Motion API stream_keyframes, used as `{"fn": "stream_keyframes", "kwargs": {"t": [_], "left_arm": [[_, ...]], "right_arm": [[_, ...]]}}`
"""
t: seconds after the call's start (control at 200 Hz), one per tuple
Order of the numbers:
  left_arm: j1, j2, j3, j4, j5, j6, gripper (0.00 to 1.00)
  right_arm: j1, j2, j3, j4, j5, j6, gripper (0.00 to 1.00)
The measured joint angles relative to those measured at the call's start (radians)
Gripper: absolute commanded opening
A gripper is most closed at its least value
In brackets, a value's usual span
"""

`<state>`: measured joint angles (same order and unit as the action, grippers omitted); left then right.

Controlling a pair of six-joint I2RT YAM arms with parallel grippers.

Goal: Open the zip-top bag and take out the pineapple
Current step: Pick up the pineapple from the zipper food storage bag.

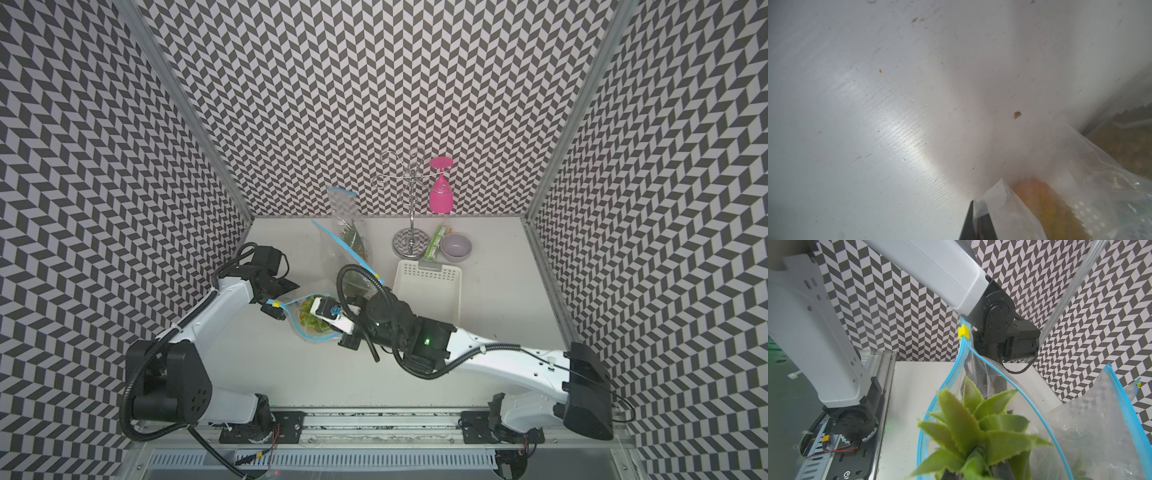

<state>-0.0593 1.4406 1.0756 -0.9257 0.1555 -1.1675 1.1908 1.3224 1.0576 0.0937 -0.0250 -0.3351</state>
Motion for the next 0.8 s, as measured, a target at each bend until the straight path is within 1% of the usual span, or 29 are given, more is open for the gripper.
{"fn": "stream_keyframes", "kwargs": {"t": [0.1,0.115,0.145,0.155,0.16,0.17,0.185,0.19,0.215,0.275,0.305,0.35,0.511,0.626,0.711,0.801], "left_arm": [[0.0,0.016,0.031,-0.01,0.001,0.008,0.0],[-0.001,0.019,0.035,-0.01,0.002,0.011,0.03],[-0.004,0.023,0.041,-0.01,0.004,0.018,0.16],[-0.005,0.024,0.042,-0.011,0.003,0.019,0.23],[-0.005,0.024,0.043,-0.01,0.003,0.019,0.25],[-0.007,0.026,0.045,-0.01,-0.002,0.02,0.34],[-0.01,0.026,0.047,-0.007,-0.01,0.03,0.45],[-0.01,0.026,0.048,-0.006,-0.013,0.029,0.47],[-0.011,0.028,0.053,0.002,-0.027,0.03,0.61],[-0.013,0.024,0.061,0.021,-0.058,0.035,0.88],[-0.014,0.016,0.068,0.024,-0.071,0.037,0.94],[-0.015,-0.006,0.083,0.022,-0.09,0.037,0.98],[-0.032,-0.129,0.208,-0.015,-0.164,0.003,1.0],[-0.052,-0.235,0.315,-0.054,-0.229,-0.047,1.0],[-0.06,-0.298,0.378,-0.048,-0.269,-0.06,0.95],[-0.069,-0.367,0.37,0.017,-0.274,-0.046,0.93]], "right_arm": [[-0.011,0.0,0.005,0.003,0.003,0.031,0.0],[-0.013,0.001,0.008,0.001,0.008,0.04,0.0],[-0.016,0.005,0.02,-0.008,0.014,0.056,0.0],[-0.016,0.007,0.023,-0.01,0.015,0.059,0.0],[-0.017,0.008,0.028,-0.012,0.017,0.063,0.0],[-0.018,0.01,0.034,-0.013,0.019,0.074,0.0],[-0.022,0.016,0.045,-0.014,0.023,0.088,0.0],[-0.023,0.016,0.048,-0.015,0.024,0.092,0.0],[-0.031,0.025,0.071,-0.017,0.031,0.122,0.0],[-0.054,0.049,0.142,-0.018,0.046,0.193,0.0],[-0.068,0.059,0.177,-0.019,0.052,0.237,0.0],[-0.095,0.075,0.23,-0.016,0.061,0.307,0.0],[-0.183,0.146,0.417,-0.029,0.105,0.52,0.0],[-0.216,0.195,0.548,-0.101,0.155,0.645,0.0],[-0.245,0.224,0.631,-0.159,0.181,0.745,0.0],[-0.286,0.248,0.704,-0.229,0.181,0.86,0.0]]}}
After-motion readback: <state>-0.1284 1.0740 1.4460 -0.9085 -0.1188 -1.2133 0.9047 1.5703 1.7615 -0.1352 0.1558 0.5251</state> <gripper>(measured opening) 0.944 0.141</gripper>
